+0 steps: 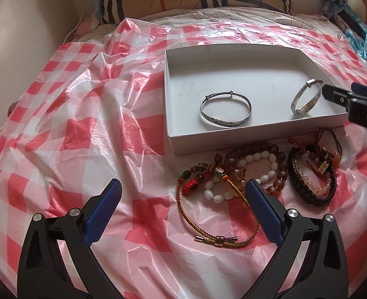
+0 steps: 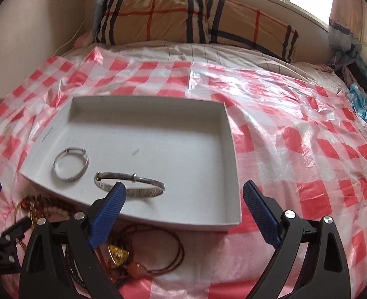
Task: Organize jewelry
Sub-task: 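Move both open tools toward the bracelet pile beside the box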
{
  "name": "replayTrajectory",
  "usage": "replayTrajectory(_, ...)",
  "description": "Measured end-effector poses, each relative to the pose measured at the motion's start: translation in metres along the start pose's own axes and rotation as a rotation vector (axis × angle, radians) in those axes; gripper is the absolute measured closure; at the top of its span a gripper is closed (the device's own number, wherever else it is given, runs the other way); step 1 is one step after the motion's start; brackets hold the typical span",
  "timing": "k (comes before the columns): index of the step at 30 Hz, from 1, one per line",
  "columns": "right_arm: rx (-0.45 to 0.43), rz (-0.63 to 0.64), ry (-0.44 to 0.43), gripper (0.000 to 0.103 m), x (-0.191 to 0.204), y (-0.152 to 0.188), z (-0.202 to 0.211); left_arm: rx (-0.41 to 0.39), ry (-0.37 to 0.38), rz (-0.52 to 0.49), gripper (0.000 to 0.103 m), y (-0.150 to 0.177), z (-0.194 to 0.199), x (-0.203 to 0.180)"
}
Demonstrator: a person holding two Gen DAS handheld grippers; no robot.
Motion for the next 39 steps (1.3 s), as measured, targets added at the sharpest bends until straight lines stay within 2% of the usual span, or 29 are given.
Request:
replayTrajectory(3,0.003,-0.002,-0.013,0.012,-0.001,0.003,0.007,0.009,0.013,-0.021,0.008,0.000,0.000,0.000)
replayTrajectory(11,0.124,-0.006,-0.138,0.012,0.014,0.050,0.029,0.041,0.069,-0.108,0.008,0.006,0.000,-0.003)
replayTrajectory(15,0.186,-0.019,-0.184,0.012,0.022,0.073,0.027,0.040,0.075,-0.073,0.008,0.004,-0.001,0.007)
replayTrajectory(20,0.181,-0.048,-0.162,0.012,0.014,0.074,0.022,0.046,0.060,-0.041,0.012,0.004,-0.007,0.013)
replayTrajectory(23,0.170,-0.055,-0.107,0.012,0.004,0.073,0.018,0.042,0.017,-0.021,0.012,0.003,-0.012,0.018)
replayTrajectory(29,0.160,-0.029,0.000,0.012,-0.007,0.070,0.006,0.045,0.019,-0.037,0.012,0.003,-0.017,0.009)
replayTrajectory(31,0.167,-0.003,0.040,0.012,-0.009,0.070,0.000,0.047,0.076,-0.057,0.013,0.003,-0.016,-0.002)
replayTrajectory(33,0.197,0.033,0.072,0.011,-0.008,0.072,-0.008,0.064,0.192,-0.090,0.015,0.007,-0.012,-0.022)
replayTrajectory(34,0.229,0.055,0.067,0.011,-0.006,0.077,-0.012,0.070,0.274,-0.117,0.017,0.010,-0.006,-0.034)
replayTrajectory(36,0.287,0.092,-0.001,0.011,0.001,0.086,-0.011,0.050,0.399,-0.184,0.019,0.013,0.012,-0.056)
replayTrajectory(37,0.304,0.098,-0.045,0.011,0.004,0.089,-0.007,0.035,0.425,-0.210,0.019,0.014,0.019,-0.062)
replayTrajectory(39,0.313,0.090,-0.113,0.011,0.004,0.092,0.003,0.012,0.399,-0.223,0.019,0.011,0.023,-0.059)
Point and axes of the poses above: each gripper's, at about its wrist camera, not at the fingertips, and z roughly against the way its jaws point, x to its left, y to its underside, the point moved 9 cm from there along -z, roughly the way its jaws point, and after that the axes turned 1 degree about -z, right-handed, at the moved point
